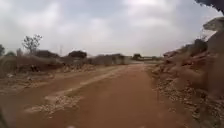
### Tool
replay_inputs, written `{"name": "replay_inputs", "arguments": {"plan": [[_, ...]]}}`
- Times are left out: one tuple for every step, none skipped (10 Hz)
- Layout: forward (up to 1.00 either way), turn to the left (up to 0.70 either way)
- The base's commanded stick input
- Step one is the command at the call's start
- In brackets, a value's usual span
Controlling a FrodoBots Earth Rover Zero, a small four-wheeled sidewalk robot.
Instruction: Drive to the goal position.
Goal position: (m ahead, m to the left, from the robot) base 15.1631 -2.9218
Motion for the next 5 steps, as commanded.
{"name": "replay_inputs", "arguments": {"plan": [[0.5, 0.0], [0.5, 0.0], [0.5, 0.0], [0.5, 0.0], [0.5, 0.0]]}}
